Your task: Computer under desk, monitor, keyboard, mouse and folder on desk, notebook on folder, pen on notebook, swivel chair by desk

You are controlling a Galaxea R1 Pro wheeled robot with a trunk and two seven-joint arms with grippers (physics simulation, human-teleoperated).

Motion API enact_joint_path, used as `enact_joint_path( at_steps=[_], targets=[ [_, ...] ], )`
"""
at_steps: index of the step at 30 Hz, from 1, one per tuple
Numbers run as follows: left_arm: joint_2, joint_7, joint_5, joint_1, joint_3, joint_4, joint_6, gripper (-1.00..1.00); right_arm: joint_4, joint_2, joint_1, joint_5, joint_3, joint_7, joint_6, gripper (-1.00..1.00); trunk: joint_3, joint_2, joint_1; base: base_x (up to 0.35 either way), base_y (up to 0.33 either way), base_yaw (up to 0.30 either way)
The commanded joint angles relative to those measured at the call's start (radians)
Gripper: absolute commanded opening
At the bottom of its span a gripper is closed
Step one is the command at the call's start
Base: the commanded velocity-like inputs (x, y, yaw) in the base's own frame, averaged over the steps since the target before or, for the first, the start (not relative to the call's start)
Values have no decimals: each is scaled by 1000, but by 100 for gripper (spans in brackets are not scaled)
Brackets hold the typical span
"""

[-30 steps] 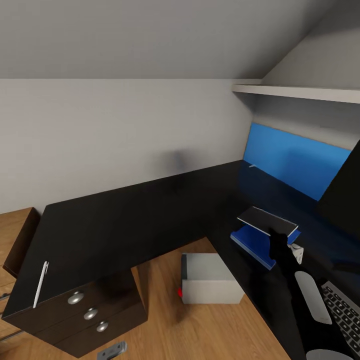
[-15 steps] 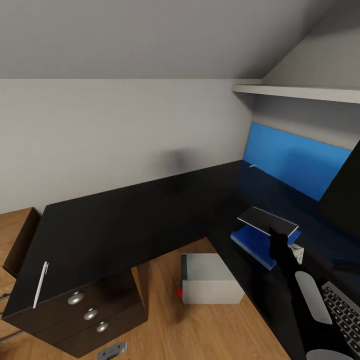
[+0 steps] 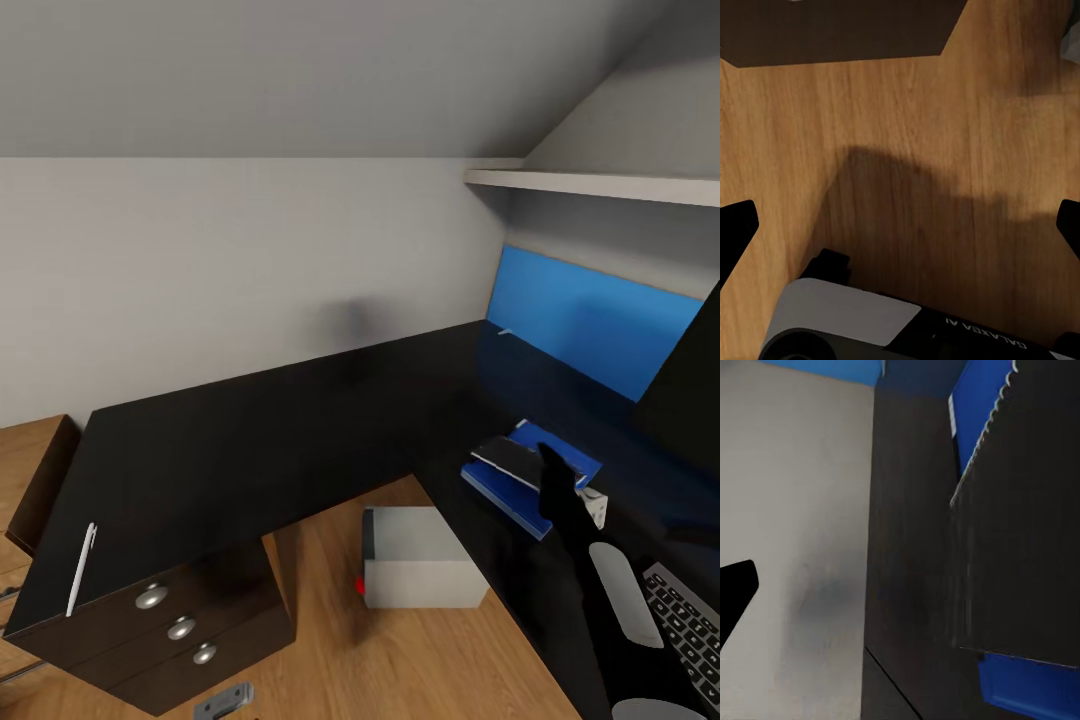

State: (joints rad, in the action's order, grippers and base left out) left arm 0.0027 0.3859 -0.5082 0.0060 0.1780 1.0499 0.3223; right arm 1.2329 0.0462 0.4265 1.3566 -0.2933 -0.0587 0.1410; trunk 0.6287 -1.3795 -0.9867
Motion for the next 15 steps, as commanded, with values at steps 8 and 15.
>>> enact_joint_path(
  at_steps=[8, 15],
  targets=[
    [0, 7, -9, 0, 2, 2, 3, 100, 2, 0, 1, 8, -1, -4, 5, 100, 1, -1, 0, 0, 0, 0],
    [0, 8, -9, 0, 2, 2, 3, 100, 3, 0, 0, 7, -1, -4, 5, 100, 1, -1, 0, 0, 0, 0]
  ],
)
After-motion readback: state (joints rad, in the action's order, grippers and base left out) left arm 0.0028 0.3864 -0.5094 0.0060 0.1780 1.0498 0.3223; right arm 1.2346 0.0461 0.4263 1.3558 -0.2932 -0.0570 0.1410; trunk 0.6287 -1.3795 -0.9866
